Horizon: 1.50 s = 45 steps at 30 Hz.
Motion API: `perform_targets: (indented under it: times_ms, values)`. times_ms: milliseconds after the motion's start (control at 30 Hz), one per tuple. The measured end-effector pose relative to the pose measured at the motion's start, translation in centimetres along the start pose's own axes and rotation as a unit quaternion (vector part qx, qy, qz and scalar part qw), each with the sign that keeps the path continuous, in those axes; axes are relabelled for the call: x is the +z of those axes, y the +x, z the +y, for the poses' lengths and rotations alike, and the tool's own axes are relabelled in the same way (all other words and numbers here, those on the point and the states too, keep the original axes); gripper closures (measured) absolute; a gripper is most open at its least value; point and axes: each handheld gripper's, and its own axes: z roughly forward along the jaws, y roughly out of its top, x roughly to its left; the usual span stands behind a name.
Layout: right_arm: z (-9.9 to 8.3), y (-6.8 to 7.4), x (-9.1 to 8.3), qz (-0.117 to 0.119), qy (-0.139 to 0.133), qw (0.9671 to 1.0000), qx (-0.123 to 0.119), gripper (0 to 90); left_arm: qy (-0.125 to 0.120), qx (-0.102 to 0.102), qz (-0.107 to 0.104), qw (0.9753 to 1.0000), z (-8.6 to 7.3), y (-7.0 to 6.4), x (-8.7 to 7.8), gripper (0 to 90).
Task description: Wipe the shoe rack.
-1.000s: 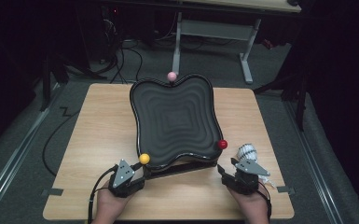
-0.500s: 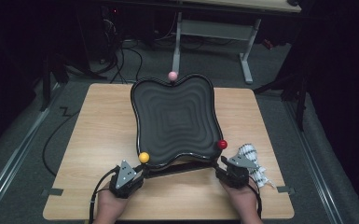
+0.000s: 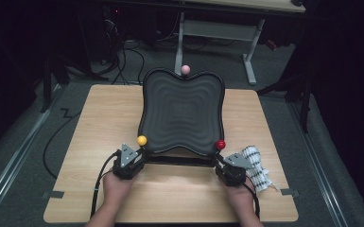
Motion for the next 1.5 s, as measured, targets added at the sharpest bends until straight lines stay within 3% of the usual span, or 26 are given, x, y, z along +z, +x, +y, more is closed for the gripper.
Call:
perform_targets:
  times_ms: [167,333,467,633,733,800,900,1033,1100,1167,1200,1267,1333,1433,1500]
  values:
    - [0.2,-0.2,-0.6,0.004,-0.011,0.9999,0.007,68.2,0.005,0.003,-0.004,1.0,0.1,-0.2,-0.3,70.1]
    - [0.2,-0.3,-0.5,-0.006,-0.011,0.9999,0.007,74.4,0.004,0.005,-0.007,1.0,0.1,-0.5,-0.4,73.2]
    - [0.2,-0.2,-0.5,-0.009,-0.011,0.9999,0.002,73.9,0.002,0.002,-0.009,1.0,-0.1,-0.6,-0.3,70.5]
    - [0.2,-0.3,-0.7,0.011,-0.004,0.9999,0.012,57.5,0.0,0.011,-0.011,0.9999,-0.4,-0.8,-0.9,49.1]
    - [0.2,-0.3,-0.9,0.019,-0.001,0.9997,0.013,52.4,-0.004,0.017,-0.014,0.9997,-0.8,-0.9,-1.7,44.8]
    - [0.0,-0.1,-1.2,0.02,0.0,0.9998,0.001,47.4,0.004,0.024,-0.033,0.9991,-1.3,-1.1,-2.4,44.8]
    - [-0.2,0.1,-1.6,0.023,0.001,0.9997,-0.004,43.4,0.017,0.037,-0.042,0.9983,-1.7,-1.4,-3.2,43.4]
    - [-0.4,0.4,-2.0,0.031,0.009,0.9994,-0.009,32.3,0.013,0.026,-0.055,0.9981,-2.1,-1.6,-4.8,41.3]
    - [-0.5,0.5,-2.3,0.031,0.012,0.9994,-0.012,24.4,0.011,0.008,-0.068,0.9976,-2.3,-1.7,-5.6,40.2]
    - [-0.6,0.6,-2.4,0.029,0.012,0.9994,-0.015,23.4,0.014,0.007,-0.075,0.9971,-2.3,-1.7,-6.2,36.8]
    - [-0.8,0.7,-2.6,0.023,0.028,0.999,-0.026,21.8,0.014,0.011,-0.072,0.9973,-2.3,-1.7,-6.5,36.8]
    - [-1.1,1.0,-3.1,0.02,0.038,0.9986,-0.031,18.9,0.0,0.003,-0.08,0.9968,-2.7,-1.7,-7.4,35.9]
    - [-1.8,1.4,-4.0,0.026,0.027,0.9988,-0.031,16.8,-0.002,0.005,-0.081,0.9967,-3.6,-1.7,-7.8,31.7]
    - [-2.9,1.8,-4.9,0.04,0.004,0.9992,-0.005,13.7,0.004,-0.01,-0.086,0.9962,-4.5,-0.9,-8.6,27.9]
    - [-3.6,2.0,-5.4,0.043,-0.015,0.999,0.003,10.5,-0.003,-0.008,-0.07,0.9975,-4.2,0.0,-9.1,22.7]
